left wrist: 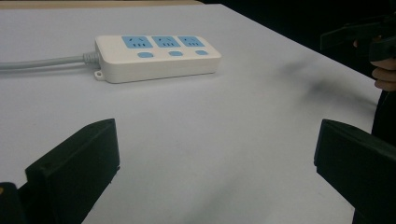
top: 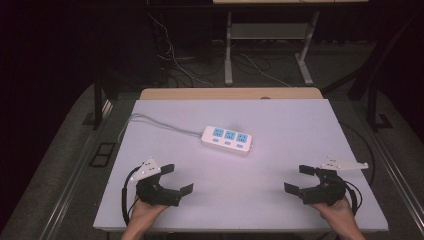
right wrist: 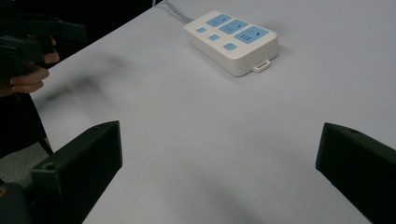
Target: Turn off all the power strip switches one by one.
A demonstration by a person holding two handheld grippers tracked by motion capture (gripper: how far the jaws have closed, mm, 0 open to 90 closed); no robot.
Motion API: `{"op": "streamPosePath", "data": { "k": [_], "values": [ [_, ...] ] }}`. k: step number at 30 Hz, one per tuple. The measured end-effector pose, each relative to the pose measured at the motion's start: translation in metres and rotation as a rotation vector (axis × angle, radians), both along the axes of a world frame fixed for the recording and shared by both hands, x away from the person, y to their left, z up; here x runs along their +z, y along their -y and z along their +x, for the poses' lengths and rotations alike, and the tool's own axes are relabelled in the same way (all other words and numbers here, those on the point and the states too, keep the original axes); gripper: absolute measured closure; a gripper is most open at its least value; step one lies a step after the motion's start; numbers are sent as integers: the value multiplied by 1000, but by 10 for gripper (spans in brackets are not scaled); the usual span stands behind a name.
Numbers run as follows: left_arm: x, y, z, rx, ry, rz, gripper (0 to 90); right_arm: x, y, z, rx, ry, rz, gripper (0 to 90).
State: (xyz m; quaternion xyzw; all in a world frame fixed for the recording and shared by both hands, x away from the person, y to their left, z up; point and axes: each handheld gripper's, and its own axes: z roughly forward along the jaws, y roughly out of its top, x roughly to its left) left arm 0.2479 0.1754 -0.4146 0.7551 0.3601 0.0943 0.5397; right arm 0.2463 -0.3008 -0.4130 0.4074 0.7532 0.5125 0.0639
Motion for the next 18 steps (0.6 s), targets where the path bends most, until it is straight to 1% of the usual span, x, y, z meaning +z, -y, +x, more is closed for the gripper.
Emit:
{"op": "streamPosePath", "data": {
  "k": [5, 7, 14, 18],
  "values": [
    [0, 0, -2, -4, -3, 4, 0, 0, -2, 1, 3, 0, -7, 4],
    [1, 0, -2, -9, -10, 6, 0, 0, -3, 2, 7, -5, -15, 4],
    [1, 1, -4, -12, -16, -2, 0, -1, -5, 3, 16, -9, -20, 4],
    [1, 3, -5, -16, -15, 12, 0, -1, -7, 3, 28, -12, -26, 4]
  ]
}}
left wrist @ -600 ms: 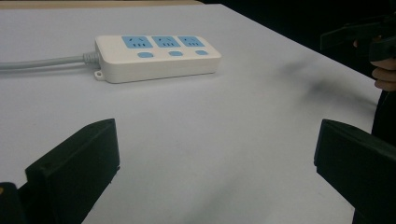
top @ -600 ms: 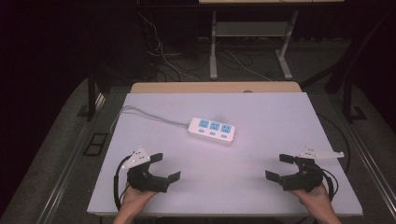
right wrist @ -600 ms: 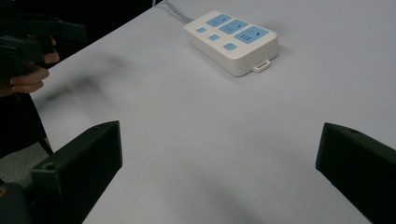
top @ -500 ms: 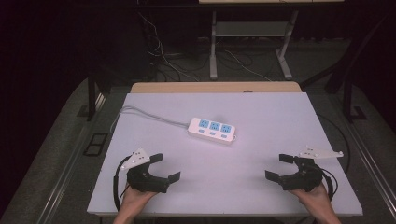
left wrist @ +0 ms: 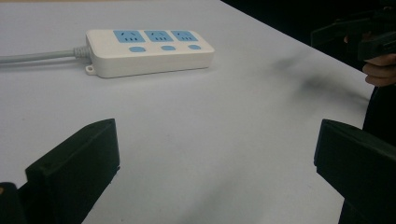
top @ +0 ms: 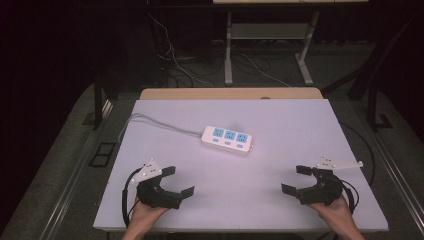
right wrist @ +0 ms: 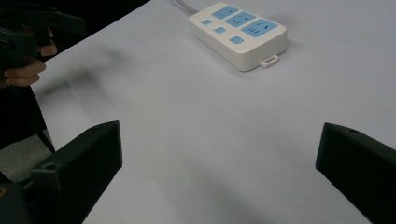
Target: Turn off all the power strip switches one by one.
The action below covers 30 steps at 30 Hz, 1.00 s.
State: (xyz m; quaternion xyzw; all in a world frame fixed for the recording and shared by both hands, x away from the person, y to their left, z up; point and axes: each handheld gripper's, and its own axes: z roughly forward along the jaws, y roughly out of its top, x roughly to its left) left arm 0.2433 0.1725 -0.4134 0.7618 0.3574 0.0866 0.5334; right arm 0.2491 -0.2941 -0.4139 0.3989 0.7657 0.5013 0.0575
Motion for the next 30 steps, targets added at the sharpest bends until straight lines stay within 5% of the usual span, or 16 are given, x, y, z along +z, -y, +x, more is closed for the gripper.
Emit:
{"op": "streamPosePath", "data": {
  "k": [17, 30],
  "values": [
    [4, 7, 5, -47, -30, 37, 0, -1, -1, 0, 9, -3, -10, 4],
    [19, 5, 18, -57, -39, 27, 0, -2, 1, 1, 6, -8, -7, 4]
  ]
}}
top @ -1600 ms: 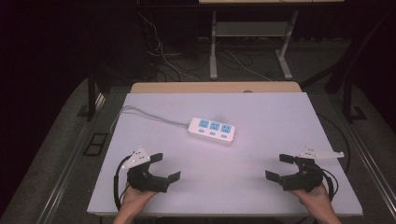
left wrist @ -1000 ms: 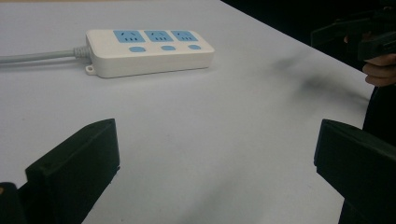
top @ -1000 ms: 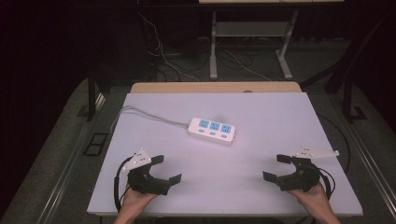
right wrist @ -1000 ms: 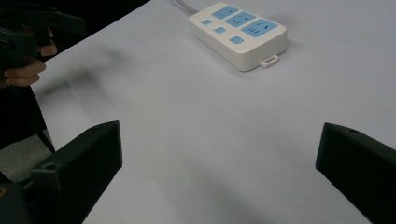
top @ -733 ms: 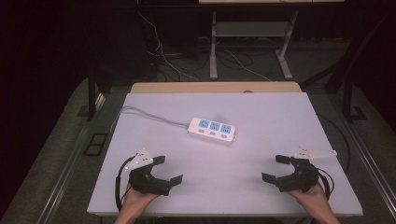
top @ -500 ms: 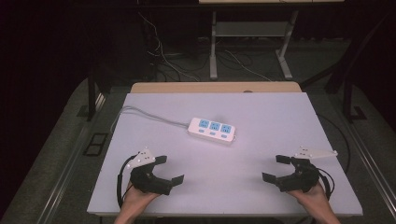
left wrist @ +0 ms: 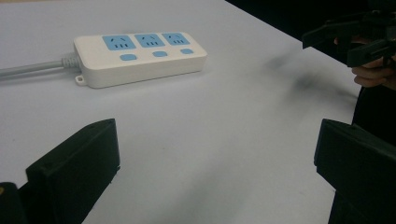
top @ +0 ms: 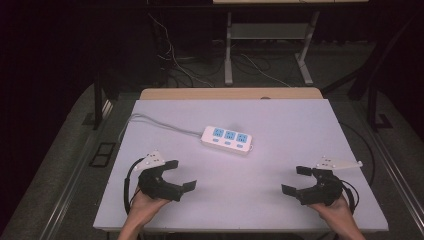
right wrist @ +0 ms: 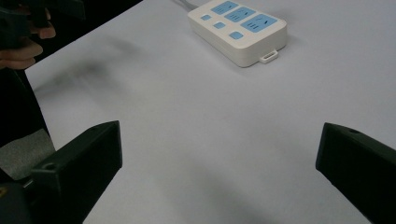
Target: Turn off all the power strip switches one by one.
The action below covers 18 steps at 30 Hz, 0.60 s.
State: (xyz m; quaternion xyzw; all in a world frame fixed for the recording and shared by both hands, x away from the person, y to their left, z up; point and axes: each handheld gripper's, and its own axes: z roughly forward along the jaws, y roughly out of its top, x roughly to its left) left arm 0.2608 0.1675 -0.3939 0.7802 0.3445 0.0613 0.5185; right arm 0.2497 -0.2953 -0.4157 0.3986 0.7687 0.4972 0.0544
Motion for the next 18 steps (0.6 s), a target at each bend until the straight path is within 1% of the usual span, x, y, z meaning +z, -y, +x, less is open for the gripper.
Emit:
{"op": "streamPosePath", "data": {
  "k": [9, 18],
  "values": [
    [8, 1, 11, -11, 1, 20, 0, -1, -1, 0, 3, -4, -7, 4],
    [16, 4, 25, -25, -11, 35, 0, -1, 0, 0, 0, -4, -10, 4]
  ]
}}
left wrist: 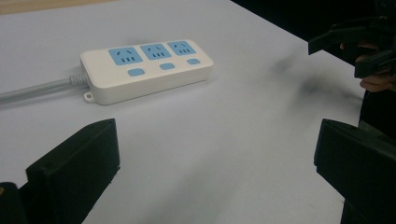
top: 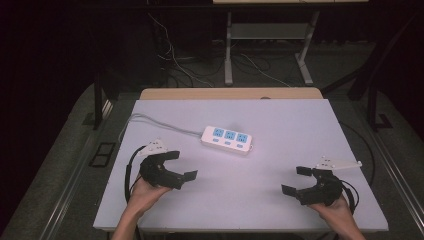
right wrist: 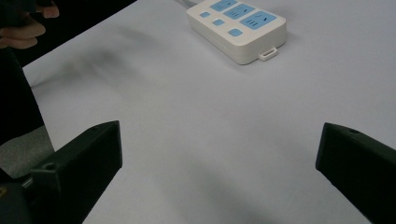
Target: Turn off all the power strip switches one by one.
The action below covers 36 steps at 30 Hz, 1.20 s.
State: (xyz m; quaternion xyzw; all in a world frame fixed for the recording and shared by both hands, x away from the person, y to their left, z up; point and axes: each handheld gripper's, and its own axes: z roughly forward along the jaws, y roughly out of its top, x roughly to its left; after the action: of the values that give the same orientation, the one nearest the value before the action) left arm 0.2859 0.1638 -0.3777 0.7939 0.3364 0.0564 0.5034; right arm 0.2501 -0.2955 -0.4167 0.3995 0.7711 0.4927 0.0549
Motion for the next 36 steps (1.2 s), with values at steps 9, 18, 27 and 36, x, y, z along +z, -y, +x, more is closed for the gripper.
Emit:
{"op": "streamPosePath", "data": {
  "k": [9, 18, 27, 36],
  "values": [
    [8, 6, 11, -20, -3, 17, 0, 0, 1, 0, -1, 0, 1, 4],
    [14, 11, 22, -32, -6, 27, 0, 0, 2, 0, -4, 0, 3, 4],
    [22, 15, 36, -47, -7, 54, 0, 0, 1, 1, 3, -2, -6, 4],
    [29, 20, 51, -54, -7, 77, 0, 0, 1, 0, 3, -5, -7, 4]
  ]
}}
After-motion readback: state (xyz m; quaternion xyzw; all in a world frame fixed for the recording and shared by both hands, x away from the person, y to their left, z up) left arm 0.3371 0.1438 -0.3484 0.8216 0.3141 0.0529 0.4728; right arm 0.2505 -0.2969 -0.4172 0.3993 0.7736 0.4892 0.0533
